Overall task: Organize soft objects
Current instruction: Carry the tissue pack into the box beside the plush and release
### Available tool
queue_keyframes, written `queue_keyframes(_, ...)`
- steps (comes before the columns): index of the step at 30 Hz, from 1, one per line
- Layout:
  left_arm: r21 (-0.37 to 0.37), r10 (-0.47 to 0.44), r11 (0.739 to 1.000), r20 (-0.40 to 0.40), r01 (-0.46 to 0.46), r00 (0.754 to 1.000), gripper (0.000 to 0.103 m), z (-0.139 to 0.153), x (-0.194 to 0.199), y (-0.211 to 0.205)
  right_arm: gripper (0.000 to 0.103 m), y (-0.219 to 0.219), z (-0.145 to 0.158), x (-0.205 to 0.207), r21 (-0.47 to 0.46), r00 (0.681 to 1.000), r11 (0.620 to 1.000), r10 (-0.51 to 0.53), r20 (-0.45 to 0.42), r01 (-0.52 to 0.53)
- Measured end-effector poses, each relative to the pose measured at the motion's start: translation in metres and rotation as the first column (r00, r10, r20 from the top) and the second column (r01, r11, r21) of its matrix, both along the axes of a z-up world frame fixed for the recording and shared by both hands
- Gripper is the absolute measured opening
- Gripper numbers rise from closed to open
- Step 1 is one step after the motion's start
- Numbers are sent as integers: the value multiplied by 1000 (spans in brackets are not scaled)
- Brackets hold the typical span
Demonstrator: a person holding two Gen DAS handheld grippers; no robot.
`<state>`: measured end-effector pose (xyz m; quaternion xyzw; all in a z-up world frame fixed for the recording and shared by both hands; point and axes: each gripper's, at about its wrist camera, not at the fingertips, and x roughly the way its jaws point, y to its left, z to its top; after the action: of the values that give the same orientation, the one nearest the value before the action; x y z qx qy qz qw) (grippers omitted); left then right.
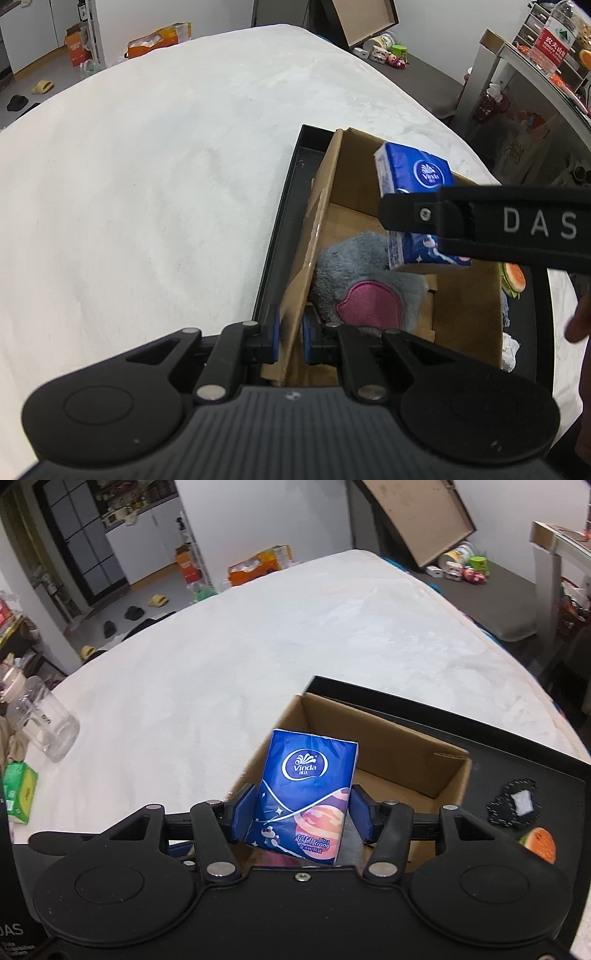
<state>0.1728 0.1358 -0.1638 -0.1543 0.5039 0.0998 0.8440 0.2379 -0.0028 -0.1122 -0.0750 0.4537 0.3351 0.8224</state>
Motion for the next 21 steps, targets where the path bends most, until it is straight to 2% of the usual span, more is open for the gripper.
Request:
queue_keyframes(1,0,1,1000,-1,-1,1000,11,0,0,0,56,2,0,0,2,1000,1000,5,-1,-5)
queue_keyframes(3,-1,2,1000,-3,-2,1000,11,-1,1,2,68,4,1,1,-5,1000,1000,2,4,-2)
queue_keyframes(4,-2,3,1000,-5,-3,1000,11,-1,1,2,70,3,1,0,-4,1000,1000,-2,7,2)
queue_keyframes(11,19,-6,1000,-26,6,1000,12,-1,4,-2,79,-11,3,-8,11,1000,1000,3,-6,-3)
queue_keyframes(17,72,-25,997,-48,28,999,16,1,7,-13,83,-33,5,-15,21,999,999,-28,-15,28)
queue_keyframes(19,80,-31,996,-54,35,998,21,2,8,-16,85,-42,5,-18,25,999,999,-46,-6,46)
queue_keyframes(21,88,-34,995,-55,39,998,35,4,8,-18,87,-50,4,-20,30,998,997,-69,-3,69)
